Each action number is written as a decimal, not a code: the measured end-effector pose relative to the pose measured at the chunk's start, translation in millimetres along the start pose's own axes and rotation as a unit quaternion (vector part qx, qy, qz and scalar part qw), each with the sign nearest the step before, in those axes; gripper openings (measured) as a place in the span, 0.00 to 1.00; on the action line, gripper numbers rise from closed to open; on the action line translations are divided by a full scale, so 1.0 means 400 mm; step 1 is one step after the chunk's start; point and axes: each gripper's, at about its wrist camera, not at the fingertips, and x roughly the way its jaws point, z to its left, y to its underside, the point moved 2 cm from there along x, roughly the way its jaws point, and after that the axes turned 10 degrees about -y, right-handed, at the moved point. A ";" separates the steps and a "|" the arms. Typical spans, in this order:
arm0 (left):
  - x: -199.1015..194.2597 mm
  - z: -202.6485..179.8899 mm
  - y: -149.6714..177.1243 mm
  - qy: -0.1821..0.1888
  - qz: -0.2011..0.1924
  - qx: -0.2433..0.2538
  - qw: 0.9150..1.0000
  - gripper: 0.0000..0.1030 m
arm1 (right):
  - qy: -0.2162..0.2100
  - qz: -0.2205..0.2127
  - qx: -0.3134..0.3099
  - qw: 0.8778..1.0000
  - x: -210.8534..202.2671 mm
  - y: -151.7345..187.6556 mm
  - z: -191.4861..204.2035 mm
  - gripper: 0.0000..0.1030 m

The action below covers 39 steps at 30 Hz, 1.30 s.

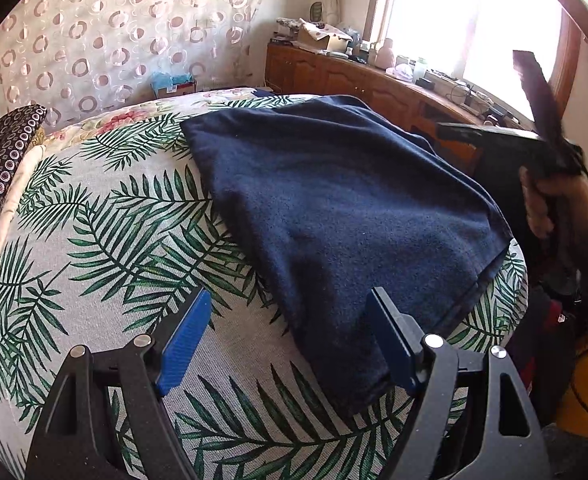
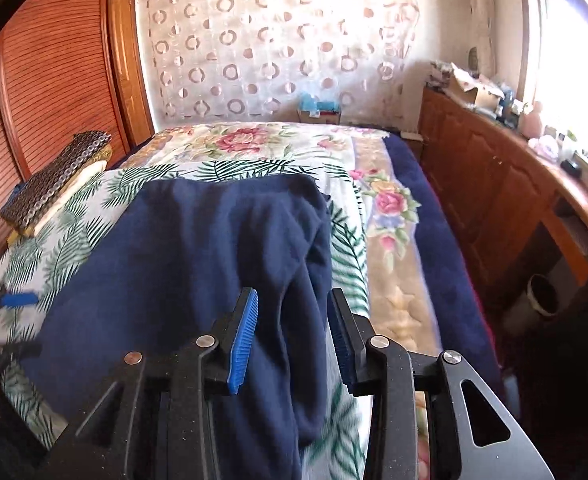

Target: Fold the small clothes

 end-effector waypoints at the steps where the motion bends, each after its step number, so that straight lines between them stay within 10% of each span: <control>1: 0.001 -0.002 0.000 0.000 0.001 0.001 1.000 0.78 | -0.002 0.004 0.007 1.000 0.023 -0.010 -0.010 0.36; 14: 0.019 -0.002 0.007 0.003 0.010 0.001 1.000 0.78 | -0.018 0.064 0.050 0.997 0.168 -0.094 -0.069 0.35; 16: 0.020 -0.004 0.008 0.003 0.011 0.002 1.000 0.78 | -0.027 0.070 0.042 0.996 0.170 -0.098 -0.064 0.17; 27: 0.018 -0.006 0.012 0.005 0.017 0.003 1.000 0.78 | 0.042 0.000 0.034 0.999 0.097 -0.140 -0.112 0.05; 35: 0.007 -0.004 0.010 0.008 0.011 0.002 1.000 0.78 | 0.040 0.003 -0.012 0.999 0.001 -0.048 -0.035 0.53; 39: 0.001 -0.007 0.007 0.008 0.008 0.004 1.000 0.78 | 0.026 0.014 -0.005 1.000 -0.059 0.047 -0.019 0.53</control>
